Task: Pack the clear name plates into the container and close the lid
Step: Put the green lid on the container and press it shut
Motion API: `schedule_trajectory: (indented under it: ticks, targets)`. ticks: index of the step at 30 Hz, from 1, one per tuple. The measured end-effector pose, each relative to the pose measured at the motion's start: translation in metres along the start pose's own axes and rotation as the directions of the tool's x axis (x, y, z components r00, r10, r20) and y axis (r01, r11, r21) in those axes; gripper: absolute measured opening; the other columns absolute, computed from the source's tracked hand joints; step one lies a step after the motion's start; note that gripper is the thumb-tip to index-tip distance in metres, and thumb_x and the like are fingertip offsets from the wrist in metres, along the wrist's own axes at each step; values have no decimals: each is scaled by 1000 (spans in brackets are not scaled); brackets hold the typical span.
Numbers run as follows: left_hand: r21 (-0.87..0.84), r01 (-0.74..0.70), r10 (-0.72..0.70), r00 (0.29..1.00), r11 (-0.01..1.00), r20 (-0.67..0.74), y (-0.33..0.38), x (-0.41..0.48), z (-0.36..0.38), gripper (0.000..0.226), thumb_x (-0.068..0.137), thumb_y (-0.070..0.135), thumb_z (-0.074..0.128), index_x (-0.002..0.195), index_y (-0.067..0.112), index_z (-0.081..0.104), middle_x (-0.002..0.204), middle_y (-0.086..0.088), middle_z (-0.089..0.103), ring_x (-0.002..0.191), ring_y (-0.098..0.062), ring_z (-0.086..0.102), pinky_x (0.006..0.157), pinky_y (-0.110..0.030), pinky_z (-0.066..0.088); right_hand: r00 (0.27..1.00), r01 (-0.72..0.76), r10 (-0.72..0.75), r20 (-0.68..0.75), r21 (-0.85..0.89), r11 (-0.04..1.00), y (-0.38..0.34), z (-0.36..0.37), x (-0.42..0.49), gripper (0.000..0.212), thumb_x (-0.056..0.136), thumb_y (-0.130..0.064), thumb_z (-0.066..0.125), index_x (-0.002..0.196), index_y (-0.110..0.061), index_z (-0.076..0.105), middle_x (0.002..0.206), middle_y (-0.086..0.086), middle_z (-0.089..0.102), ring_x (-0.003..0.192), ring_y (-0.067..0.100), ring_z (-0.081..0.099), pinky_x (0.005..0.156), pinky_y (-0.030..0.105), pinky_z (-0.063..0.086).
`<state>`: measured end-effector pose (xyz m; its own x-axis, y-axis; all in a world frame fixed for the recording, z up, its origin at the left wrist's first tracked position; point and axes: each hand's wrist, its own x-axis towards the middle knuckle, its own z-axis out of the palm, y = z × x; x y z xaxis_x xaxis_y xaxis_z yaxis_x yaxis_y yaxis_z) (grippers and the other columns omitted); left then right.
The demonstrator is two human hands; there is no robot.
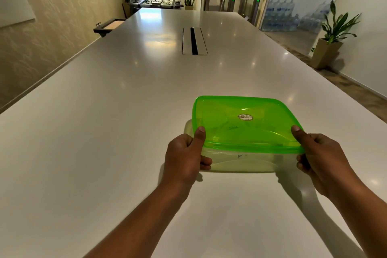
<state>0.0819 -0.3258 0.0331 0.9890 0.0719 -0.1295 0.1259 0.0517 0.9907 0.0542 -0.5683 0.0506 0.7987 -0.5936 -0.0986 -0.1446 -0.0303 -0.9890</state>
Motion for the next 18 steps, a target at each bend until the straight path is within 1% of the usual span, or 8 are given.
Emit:
schedule_trajectory:
  ticks: [4, 7, 10, 12, 15, 16, 18]
  targets:
    - [19, -24, 24, 1000, 1000, -6, -1, -1, 0, 46, 89, 48, 57, 61, 13, 48, 34, 1, 53, 46, -25, 62, 59, -66, 54, 1000, -18, 18, -11, 10, 1000, -1, 1, -1, 41, 84, -40, 68, 94, -2, 57, 59, 9, 40, 48, 19, 40, 45, 27, 39]
    - [51, -29, 28, 1000, 998, 8, 0, -1, -3, 49, 84, 57, 57, 63, 14, 51, 37, 0, 55, 47, -22, 63, 53, -61, 55, 999, -34, 34, -24, -2, 999, -1, 1, -4, 39, 84, -45, 67, 90, -7, 60, 60, 8, 41, 49, 19, 41, 51, 29, 41]
    - [74, -17, 13, 998, 997, 55, 1, 0, -9, 48, 84, 58, 57, 62, 16, 51, 39, 3, 54, 52, -20, 65, 57, -59, 57, 998, -45, 45, -36, -3, 999, 0, 0, -11, 35, 85, -45, 66, 85, -10, 60, 68, 7, 46, 52, 20, 43, 54, 30, 42]
    - [107, -22, 12, 995, 994, 97, 2, 1, -13, 48, 84, 58, 57, 64, 15, 54, 42, 1, 58, 54, -20, 65, 60, -58, 57, 998, -54, 55, -42, 15, 998, -1, 1, -15, 32, 87, -42, 65, 85, -10, 59, 73, 7, 47, 54, 20, 44, 56, 30, 43]
    - [191, -70, 47, 991, 979, 124, 3, 6, -20, 56, 82, 62, 56, 69, 8, 56, 55, -5, 63, 53, -19, 65, 61, -54, 58, 997, -49, 49, -62, 16, 999, -5, 3, -20, 31, 87, -40, 65, 88, -10, 60, 75, 6, 50, 58, 20, 48, 58, 31, 45]
    - [218, -92, 68, 991, 972, 116, 3, 8, -22, 58, 80, 64, 57, 73, 7, 56, 61, -6, 64, 56, -21, 67, 62, -52, 57, 997, -43, 43, -67, 1, 999, -6, 3, -21, 30, 87, -40, 65, 90, -11, 61, 77, 6, 53, 62, 20, 51, 59, 30, 46]
    - [264, -142, 122, 988, 954, 91, 3, 13, -24, 53, 77, 66, 59, 81, 14, 58, 74, -4, 66, 72, -25, 69, 68, -49, 54, 997, -36, 34, -66, -31, 999, -8, 3, -21, 25, 88, -38, 65, 93, -13, 62, 81, 5, 57, 69, 19, 54, 61, 29, 46]
